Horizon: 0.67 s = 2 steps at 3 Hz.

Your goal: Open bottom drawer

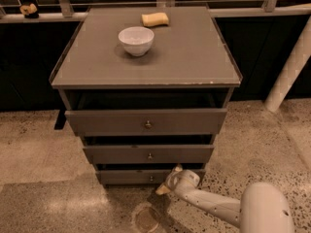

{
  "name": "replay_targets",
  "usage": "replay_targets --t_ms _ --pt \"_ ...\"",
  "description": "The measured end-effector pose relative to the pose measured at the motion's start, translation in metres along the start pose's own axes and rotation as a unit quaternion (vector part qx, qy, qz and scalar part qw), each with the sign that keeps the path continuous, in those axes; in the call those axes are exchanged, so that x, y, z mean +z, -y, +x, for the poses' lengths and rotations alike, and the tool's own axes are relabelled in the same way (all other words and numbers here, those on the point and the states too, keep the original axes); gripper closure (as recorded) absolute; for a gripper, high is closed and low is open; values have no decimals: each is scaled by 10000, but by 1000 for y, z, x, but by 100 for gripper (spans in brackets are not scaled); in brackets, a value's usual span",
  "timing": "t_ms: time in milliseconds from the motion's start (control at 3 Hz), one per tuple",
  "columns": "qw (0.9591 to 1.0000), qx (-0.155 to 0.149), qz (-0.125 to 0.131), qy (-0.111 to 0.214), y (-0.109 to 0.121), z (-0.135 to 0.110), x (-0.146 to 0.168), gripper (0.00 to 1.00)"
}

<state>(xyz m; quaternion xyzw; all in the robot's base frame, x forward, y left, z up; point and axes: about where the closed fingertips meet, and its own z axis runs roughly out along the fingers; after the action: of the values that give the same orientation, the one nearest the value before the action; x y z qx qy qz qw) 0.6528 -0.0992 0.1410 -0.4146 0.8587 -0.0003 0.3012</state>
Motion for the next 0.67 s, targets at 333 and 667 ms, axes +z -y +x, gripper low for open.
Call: replay_targets --t_ms 333,667 --pt "10000 0 0 0 1 -1 -2 0" --pt "10000 -17 24 44 2 -1 0 19"
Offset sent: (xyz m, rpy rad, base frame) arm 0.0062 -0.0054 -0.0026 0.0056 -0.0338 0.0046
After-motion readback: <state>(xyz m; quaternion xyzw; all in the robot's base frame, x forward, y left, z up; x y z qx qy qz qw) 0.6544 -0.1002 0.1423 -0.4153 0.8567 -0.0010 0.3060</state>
